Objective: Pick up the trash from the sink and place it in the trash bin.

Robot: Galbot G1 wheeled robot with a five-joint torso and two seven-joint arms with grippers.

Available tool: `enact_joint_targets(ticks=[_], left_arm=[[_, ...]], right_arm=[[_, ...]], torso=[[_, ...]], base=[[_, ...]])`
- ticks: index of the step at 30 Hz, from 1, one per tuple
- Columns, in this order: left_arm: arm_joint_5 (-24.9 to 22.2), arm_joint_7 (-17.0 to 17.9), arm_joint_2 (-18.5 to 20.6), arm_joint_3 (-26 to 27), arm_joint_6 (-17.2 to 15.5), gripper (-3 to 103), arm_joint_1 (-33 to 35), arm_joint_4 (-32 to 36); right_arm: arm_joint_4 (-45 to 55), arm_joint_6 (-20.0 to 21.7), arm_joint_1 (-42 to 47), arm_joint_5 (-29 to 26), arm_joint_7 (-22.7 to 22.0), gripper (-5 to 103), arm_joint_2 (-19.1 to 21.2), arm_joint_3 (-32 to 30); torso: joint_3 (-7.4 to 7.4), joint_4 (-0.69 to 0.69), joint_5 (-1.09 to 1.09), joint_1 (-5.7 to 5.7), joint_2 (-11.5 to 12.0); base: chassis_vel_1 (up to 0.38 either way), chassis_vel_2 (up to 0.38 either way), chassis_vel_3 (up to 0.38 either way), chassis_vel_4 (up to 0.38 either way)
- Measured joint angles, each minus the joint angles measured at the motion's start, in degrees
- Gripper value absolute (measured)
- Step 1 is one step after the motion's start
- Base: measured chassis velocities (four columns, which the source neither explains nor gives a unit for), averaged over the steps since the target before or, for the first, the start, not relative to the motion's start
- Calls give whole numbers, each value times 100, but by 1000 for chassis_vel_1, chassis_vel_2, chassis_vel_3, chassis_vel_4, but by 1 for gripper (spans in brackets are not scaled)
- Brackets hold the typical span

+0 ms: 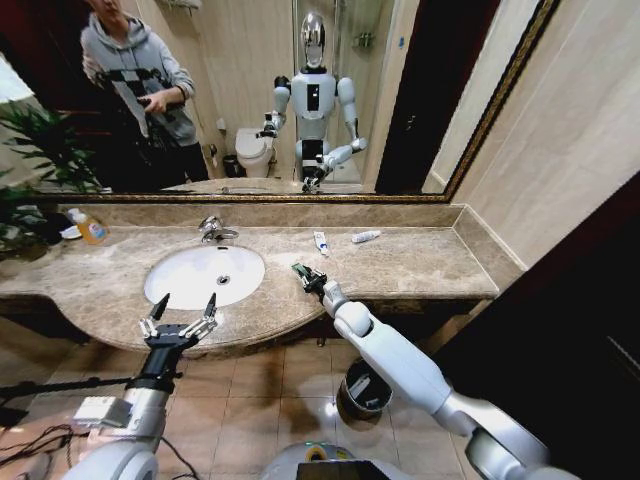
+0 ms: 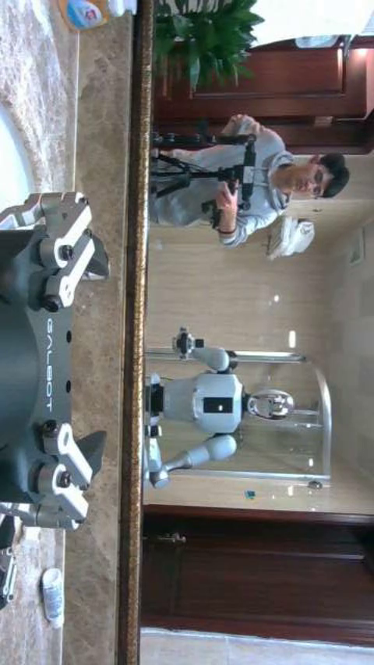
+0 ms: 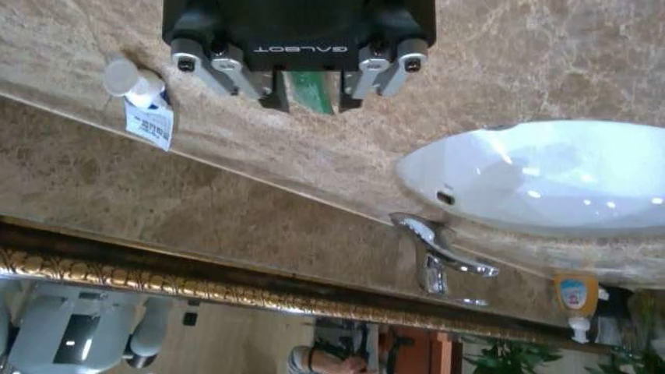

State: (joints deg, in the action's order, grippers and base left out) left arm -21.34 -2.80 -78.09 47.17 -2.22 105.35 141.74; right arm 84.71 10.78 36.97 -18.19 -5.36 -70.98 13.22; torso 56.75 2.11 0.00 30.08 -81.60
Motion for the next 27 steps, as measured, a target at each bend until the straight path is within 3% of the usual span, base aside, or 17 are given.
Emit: enact_joint_targets(ticks=[4, 6, 8, 12, 22, 24, 27], left_arm=[[0, 0, 0, 0, 0, 100, 0, 0], [0, 0, 0, 0, 0, 100, 0, 0], [0, 0, 0, 0, 0, 100, 0, 0], [0, 0, 0, 0, 0, 100, 0, 0], [0, 0, 0, 0, 0, 100, 0, 0], [0, 0, 0, 0, 0, 100, 0, 0], [0, 0, 0, 0, 0, 100, 0, 0]], right_arm=[[-32, 4, -1, -2, 16, 46, 13, -13], [-102, -25, 11, -31, 37, 57, 15, -22], [-142, -51, 18, -50, 43, 57, 14, -27], [-225, -101, 44, -130, 107, 76, 15, -65], [-224, -186, 96, -186, 125, 44, 61, -122], [-215, -192, 110, -186, 128, 44, 70, -130], [-148, -195, 173, -223, 131, 32, 98, -155]], torso=[[0, 0, 0, 0, 0], [0, 0, 0, 0, 0], [0, 0, 0, 0, 0], [0, 0, 0, 0, 0], [0, 0, 0, 0, 0], [0, 0, 0, 0, 0], [0, 0, 0, 0, 0]], base=[[0, 0, 0, 0], [0, 0, 0, 0], [0, 0, 0, 0], [0, 0, 0, 0], [0, 0, 0, 0], [0, 0, 0, 0], [0, 0, 0, 0]])
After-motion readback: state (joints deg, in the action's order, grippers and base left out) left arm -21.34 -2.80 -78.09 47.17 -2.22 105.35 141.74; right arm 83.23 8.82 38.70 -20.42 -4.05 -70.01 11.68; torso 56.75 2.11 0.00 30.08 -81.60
